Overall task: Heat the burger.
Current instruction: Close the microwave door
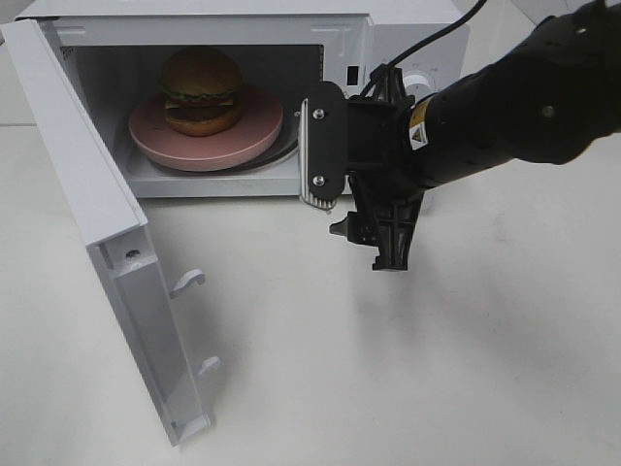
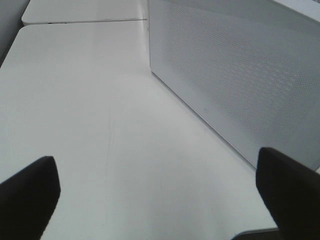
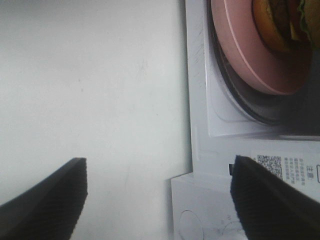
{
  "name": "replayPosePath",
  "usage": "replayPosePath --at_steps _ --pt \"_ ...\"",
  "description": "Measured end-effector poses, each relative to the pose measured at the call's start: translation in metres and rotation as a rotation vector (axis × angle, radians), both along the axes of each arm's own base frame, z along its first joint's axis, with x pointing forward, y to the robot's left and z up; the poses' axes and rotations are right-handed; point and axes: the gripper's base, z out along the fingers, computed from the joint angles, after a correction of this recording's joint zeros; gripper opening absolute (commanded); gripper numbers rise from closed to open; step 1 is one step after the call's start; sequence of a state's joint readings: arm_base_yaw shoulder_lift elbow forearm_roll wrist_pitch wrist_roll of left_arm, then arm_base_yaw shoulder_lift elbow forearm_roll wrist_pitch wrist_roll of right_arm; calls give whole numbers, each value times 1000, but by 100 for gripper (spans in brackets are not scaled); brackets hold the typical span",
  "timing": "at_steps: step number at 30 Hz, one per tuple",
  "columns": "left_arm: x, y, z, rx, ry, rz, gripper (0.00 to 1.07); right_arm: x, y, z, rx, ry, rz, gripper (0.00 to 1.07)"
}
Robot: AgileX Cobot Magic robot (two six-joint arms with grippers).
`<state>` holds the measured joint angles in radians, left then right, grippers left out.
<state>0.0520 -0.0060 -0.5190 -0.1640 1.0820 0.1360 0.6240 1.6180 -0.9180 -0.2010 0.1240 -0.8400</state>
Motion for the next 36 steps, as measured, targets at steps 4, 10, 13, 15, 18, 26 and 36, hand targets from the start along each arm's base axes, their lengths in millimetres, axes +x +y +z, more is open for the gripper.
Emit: replayPosePath --at_steps 4,10,13,15,18,26,36 --pt "0 0 0 0 0 0 100 -13 -9 10 42 -3 -26 76" --pt "0 0 0 0 0 0 100 -37 -26 31 189 34 -169 76" --pt "0 0 0 0 0 0 100 -40 -28 33 208 49 -197 76" --pt "0 0 0 0 0 0 100 -52 -38 43 272 110 -310 76" --pt "0 0 0 0 0 0 100 -61 -46 49 310 184 -426 76" --pt "0 0 0 0 0 0 100 -82 -65 62 363 308 -651 76" --pt "0 0 0 0 0 0 100 -107 -86 65 263 424 -817 76"
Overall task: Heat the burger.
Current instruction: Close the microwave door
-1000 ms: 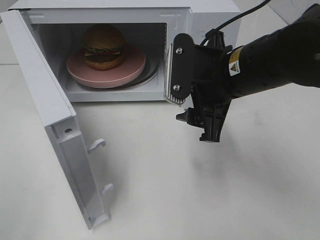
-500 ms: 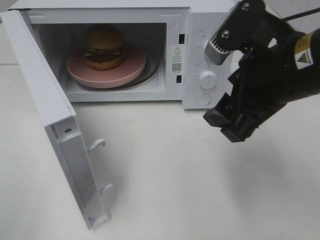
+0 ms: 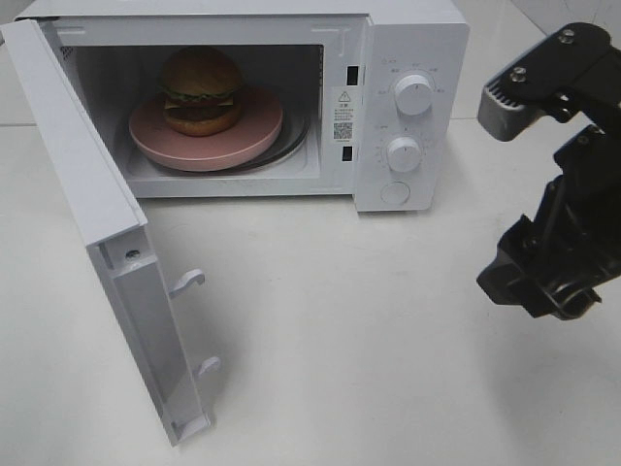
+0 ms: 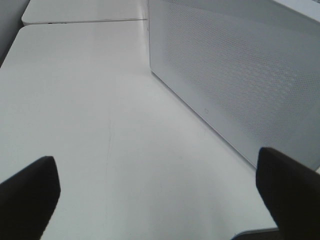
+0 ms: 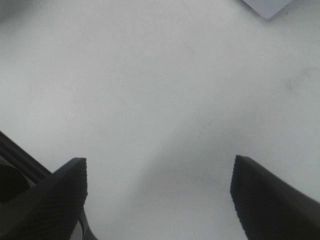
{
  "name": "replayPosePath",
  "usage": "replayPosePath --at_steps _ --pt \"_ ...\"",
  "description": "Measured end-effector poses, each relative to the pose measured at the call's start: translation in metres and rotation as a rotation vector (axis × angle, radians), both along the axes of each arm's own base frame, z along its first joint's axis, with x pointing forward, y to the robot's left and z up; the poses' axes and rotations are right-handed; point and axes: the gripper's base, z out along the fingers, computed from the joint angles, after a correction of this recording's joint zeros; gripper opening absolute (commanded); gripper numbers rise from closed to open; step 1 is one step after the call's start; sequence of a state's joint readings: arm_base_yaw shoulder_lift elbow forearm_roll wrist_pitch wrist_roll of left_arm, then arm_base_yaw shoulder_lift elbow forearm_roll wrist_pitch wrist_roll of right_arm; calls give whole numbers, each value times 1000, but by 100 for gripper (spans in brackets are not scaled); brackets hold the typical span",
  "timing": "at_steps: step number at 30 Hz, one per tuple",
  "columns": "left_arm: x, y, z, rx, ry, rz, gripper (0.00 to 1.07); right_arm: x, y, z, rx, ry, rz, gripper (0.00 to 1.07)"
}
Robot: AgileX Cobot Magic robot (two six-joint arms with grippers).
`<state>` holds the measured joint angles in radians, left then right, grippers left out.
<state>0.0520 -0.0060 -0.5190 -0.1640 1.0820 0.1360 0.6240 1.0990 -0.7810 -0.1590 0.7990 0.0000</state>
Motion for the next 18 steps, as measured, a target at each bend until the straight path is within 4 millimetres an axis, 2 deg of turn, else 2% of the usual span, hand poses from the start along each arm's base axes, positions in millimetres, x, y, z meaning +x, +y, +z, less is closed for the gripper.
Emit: replayPosePath --at_steps 8,18 --pt "0 0 0 0 0 0 100 -18 -14 9 -26 42 -36 76" --pt "0 0 0 0 0 0 100 -41 -32 28 23 -12 -60 76"
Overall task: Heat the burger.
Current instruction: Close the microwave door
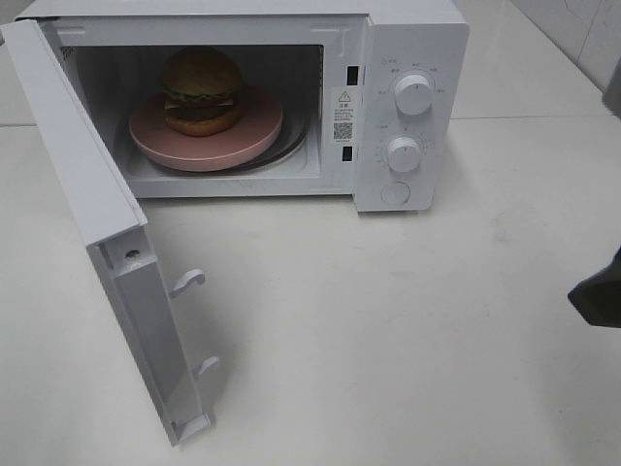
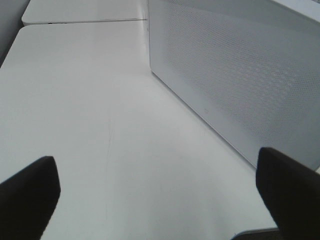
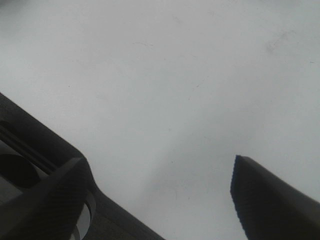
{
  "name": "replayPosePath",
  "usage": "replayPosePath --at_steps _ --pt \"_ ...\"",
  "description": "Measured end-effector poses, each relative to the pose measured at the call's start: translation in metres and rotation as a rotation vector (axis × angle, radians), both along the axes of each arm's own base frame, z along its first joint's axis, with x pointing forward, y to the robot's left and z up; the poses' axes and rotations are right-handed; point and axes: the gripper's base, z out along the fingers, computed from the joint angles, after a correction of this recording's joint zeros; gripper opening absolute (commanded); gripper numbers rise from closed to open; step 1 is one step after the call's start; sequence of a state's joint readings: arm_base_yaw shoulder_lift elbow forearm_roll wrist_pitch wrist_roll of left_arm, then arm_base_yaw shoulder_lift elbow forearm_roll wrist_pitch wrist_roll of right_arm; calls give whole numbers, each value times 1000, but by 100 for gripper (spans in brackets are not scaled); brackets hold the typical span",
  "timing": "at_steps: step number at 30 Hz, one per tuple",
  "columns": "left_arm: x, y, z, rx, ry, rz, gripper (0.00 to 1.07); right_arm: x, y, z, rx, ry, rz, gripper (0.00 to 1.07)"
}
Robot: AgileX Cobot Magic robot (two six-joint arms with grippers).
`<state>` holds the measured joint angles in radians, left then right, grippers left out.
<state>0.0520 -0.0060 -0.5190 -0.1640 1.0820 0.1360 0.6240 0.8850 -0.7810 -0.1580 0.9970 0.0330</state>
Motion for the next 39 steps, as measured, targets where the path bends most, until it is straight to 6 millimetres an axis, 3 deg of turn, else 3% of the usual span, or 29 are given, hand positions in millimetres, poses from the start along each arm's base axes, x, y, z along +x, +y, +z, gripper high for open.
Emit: replayPosePath --at_steps 11,20,31,36,39 --pt "0 0 0 0 0 0 100 -16 -13 9 29 -19 -36 76" --pt "0 0 0 0 0 0 100 -17 -33 3 43 12 -208 76" --pt "0 0 0 0 0 0 100 -52 -62 10 127 -138 -364 76" --pt "0 0 0 0 0 0 100 -76 -71 1 166 -207 -418 76" --pt "0 0 0 0 0 0 100 -79 -73 -2 172 -216 -426 76"
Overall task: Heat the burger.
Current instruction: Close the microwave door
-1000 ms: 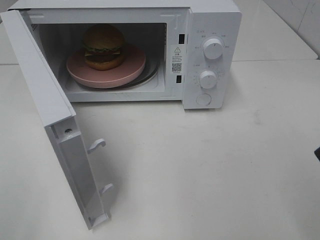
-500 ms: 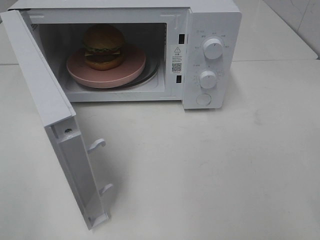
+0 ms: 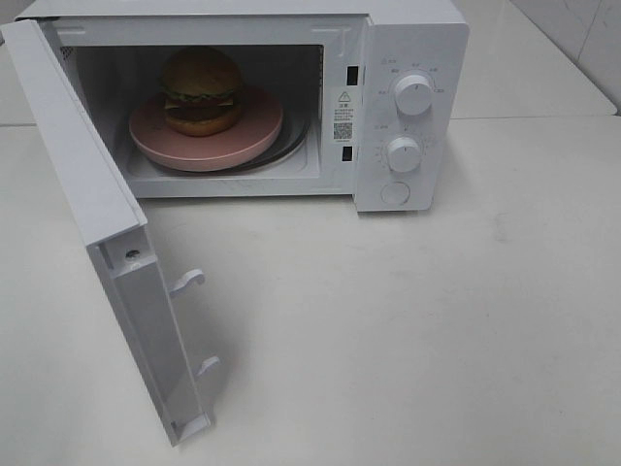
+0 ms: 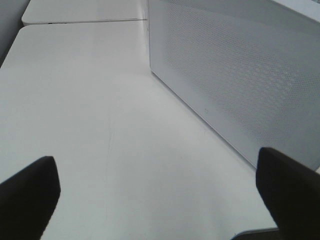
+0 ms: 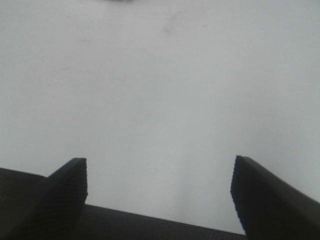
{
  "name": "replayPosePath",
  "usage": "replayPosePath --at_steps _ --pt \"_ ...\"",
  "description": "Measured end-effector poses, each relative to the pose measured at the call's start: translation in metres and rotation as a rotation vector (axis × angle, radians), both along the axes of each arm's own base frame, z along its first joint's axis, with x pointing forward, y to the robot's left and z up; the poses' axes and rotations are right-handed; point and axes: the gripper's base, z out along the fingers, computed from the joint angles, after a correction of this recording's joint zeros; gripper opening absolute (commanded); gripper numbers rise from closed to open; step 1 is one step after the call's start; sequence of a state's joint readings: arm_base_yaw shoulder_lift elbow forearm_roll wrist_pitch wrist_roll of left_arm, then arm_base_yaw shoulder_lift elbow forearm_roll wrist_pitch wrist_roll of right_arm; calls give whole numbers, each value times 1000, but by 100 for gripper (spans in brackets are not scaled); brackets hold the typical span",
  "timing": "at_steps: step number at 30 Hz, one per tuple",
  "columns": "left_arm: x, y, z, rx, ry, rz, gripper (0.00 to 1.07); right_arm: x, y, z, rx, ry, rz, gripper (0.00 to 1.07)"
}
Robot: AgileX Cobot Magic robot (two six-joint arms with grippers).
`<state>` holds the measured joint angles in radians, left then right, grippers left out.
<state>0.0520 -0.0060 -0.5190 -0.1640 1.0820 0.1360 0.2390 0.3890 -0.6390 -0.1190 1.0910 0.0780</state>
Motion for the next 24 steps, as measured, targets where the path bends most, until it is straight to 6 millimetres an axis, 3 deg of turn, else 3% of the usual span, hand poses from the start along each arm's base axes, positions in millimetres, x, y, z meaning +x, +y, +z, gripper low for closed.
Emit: replayPosePath --at_steps 2,8,16,24 --pt "0 0 0 0 0 0 100 -14 -4 -9 15 -43 -27 76" --pt "0 0 0 0 0 0 100 -31 -7 -20 47 -105 -46 76" --pt "0 0 0 0 0 0 100 -52 -11 -21 81 -234 -43 76" --pt "0 0 0 0 0 0 100 -51 -10 -26 103 -320 -32 76"
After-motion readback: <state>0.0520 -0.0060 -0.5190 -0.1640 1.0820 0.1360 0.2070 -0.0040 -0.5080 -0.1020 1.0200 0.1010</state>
